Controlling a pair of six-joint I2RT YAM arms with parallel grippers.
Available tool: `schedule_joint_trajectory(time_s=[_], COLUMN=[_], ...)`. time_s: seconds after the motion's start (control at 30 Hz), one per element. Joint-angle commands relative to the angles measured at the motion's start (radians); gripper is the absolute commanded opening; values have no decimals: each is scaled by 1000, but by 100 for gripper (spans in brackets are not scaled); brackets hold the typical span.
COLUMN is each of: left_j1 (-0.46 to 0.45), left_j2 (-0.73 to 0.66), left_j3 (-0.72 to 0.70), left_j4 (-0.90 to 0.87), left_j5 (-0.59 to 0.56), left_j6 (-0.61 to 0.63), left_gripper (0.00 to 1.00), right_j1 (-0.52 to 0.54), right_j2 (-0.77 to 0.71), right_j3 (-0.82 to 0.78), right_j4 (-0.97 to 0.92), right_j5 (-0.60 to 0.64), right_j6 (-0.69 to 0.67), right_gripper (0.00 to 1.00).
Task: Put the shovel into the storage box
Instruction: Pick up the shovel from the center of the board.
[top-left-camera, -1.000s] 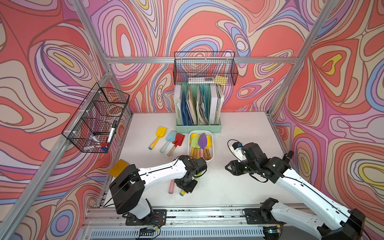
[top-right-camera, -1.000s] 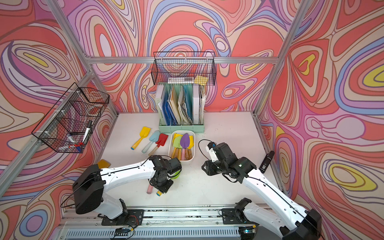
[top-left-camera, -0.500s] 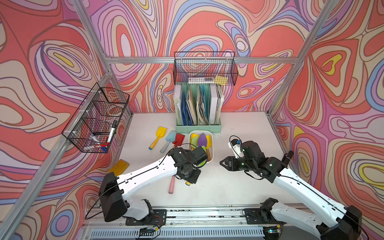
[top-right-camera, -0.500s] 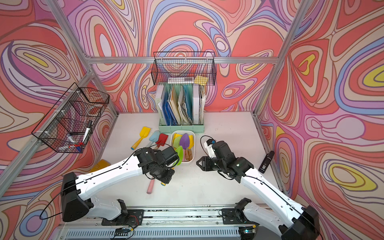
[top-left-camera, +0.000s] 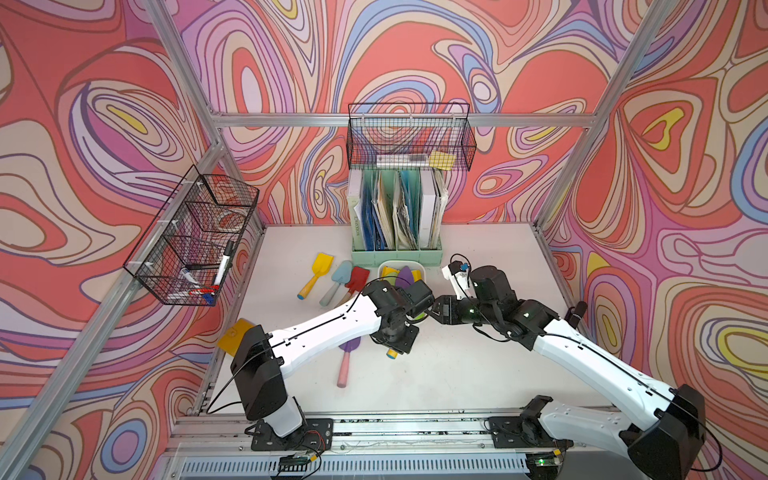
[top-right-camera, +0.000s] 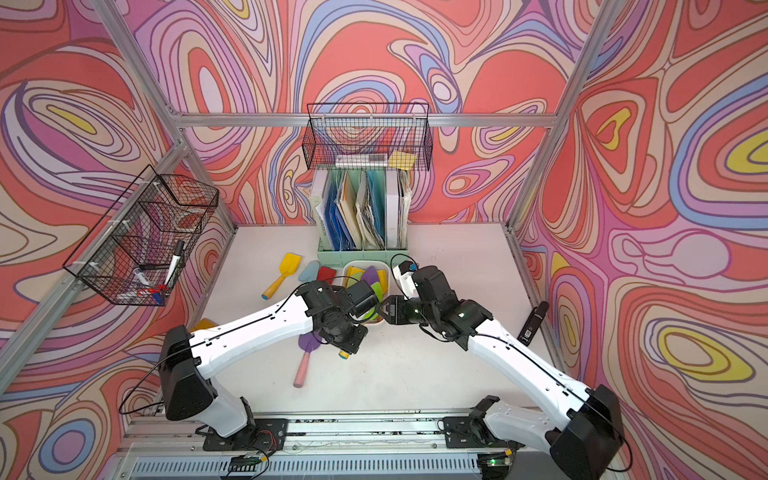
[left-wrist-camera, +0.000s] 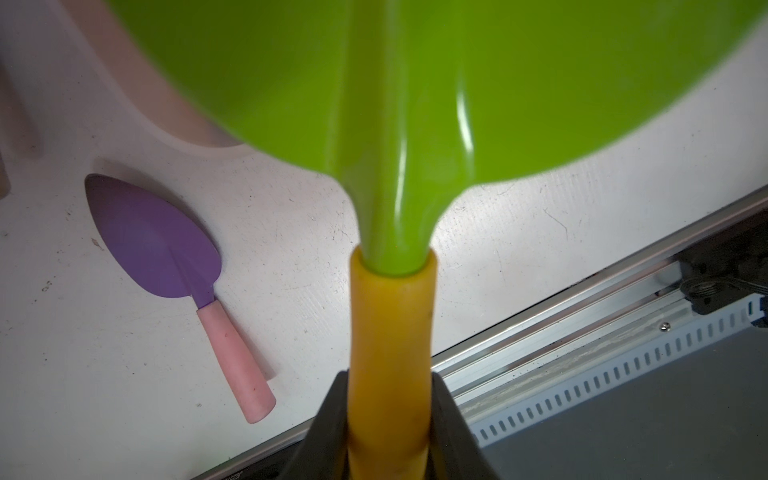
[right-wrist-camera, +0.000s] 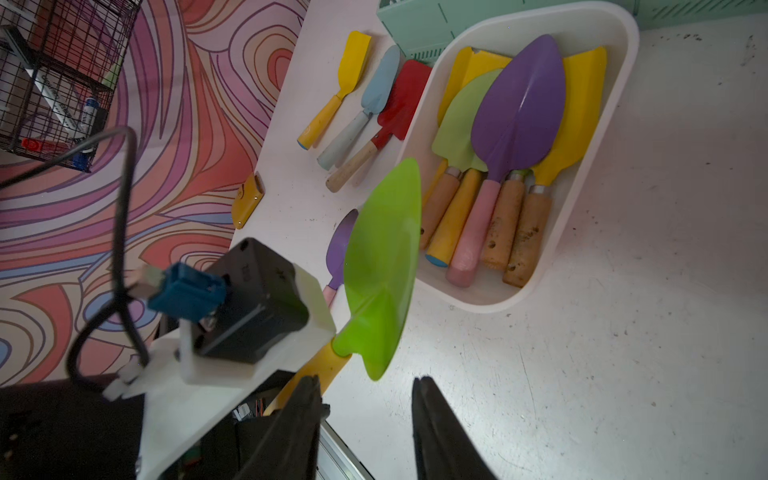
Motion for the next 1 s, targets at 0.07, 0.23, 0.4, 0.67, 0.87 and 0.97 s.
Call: schedule_joint_trajectory(time_s=[0.07, 0.23, 0.4, 0.67, 0.87, 0.97], left_j1=[4, 7, 8, 7, 7, 7], left_j2=[11, 8, 7, -7, -16, -18], left_j3=[44, 52, 51, 54, 48, 48], left_j4=[-33, -28, -19, -4, 13, 21], left_j5=[11, 22, 44, 61, 71, 78], left_j6=[15, 16, 16, 9, 4, 4], left_gripper=[7, 6, 6, 6, 6, 12], right_j1=[15, 18, 18, 18, 18, 18], right_j2=[31, 38, 43, 79, 85, 87], right_j3=[18, 16, 16, 21, 23, 24], right_j4=[21, 20, 37, 73, 76, 76], right_j5=[27, 47, 57, 64, 74, 80], right_j6=[8, 5, 6, 9, 11, 10], right_gripper=[38, 38, 35, 19, 8, 1])
